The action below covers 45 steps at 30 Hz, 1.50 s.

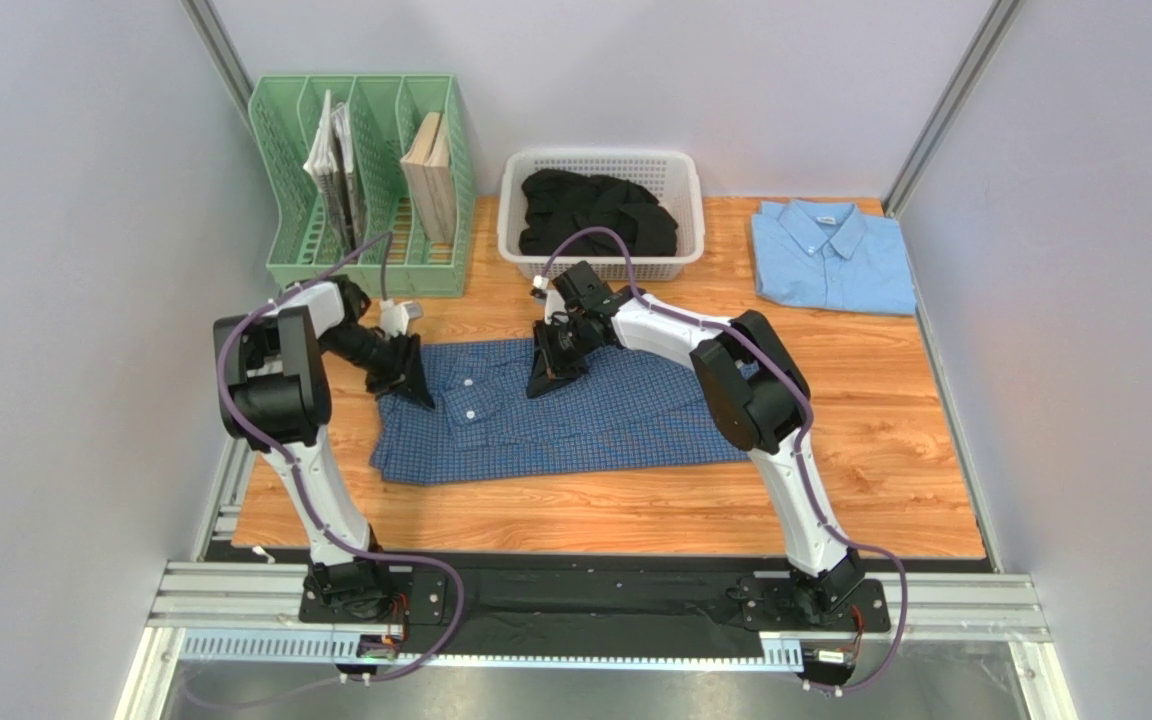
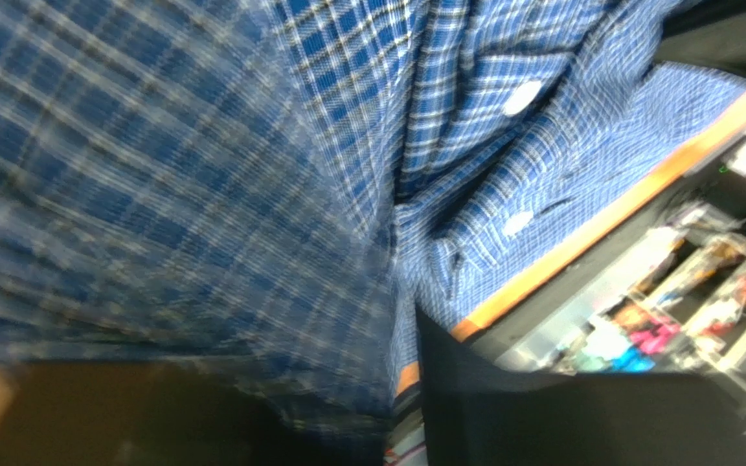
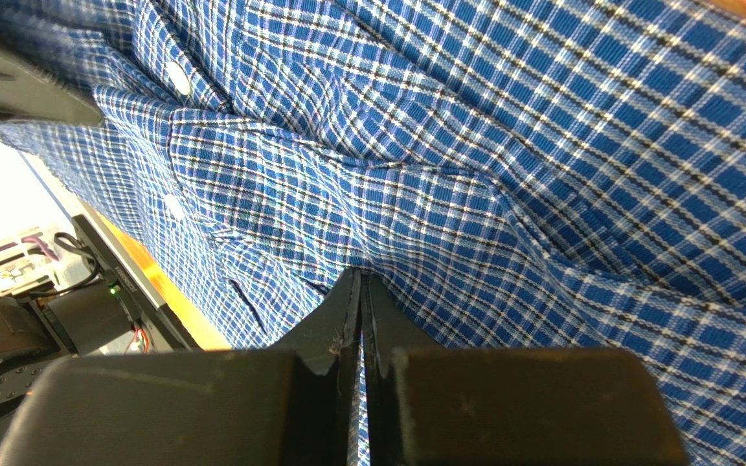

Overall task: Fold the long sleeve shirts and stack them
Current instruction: Fold the shirt

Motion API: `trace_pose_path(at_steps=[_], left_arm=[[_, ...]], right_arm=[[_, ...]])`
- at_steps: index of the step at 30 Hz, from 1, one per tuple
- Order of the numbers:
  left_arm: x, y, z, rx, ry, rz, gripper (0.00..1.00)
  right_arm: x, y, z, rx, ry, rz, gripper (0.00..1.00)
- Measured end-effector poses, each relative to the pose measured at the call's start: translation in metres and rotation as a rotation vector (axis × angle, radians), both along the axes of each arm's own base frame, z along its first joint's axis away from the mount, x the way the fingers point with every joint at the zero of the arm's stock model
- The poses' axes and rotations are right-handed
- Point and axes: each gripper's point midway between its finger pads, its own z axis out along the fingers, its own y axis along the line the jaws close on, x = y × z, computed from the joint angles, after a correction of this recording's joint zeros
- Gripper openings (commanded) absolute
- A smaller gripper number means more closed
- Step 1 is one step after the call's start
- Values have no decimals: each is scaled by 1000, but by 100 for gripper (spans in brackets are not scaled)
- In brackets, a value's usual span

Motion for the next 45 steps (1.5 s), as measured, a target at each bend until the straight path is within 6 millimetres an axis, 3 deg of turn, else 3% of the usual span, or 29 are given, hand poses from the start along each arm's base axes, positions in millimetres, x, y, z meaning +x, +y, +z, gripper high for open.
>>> trace_pose_path(at_steps=[4, 13, 23, 31, 38, 45], left_arm=[[1, -12, 14, -60, -14, 28, 0], [3, -59, 81, -209, -120, 26, 0], [-4, -92, 99, -268, -98, -32, 0], [-3, -147, 126, -315, -145, -133, 0], [5, -179, 130, -323, -157, -114, 1], [23, -179, 111, -264, -129, -20, 1]], right_arm=[[0, 0, 0, 0, 1, -2, 4], [0, 0, 0, -1, 2, -3, 4], [0, 0, 0, -2, 6, -8, 5], [0, 0, 0, -2, 8, -12, 7], [2, -8, 2, 8, 31, -44, 10], [1, -34, 16, -1, 65, -87, 20]])
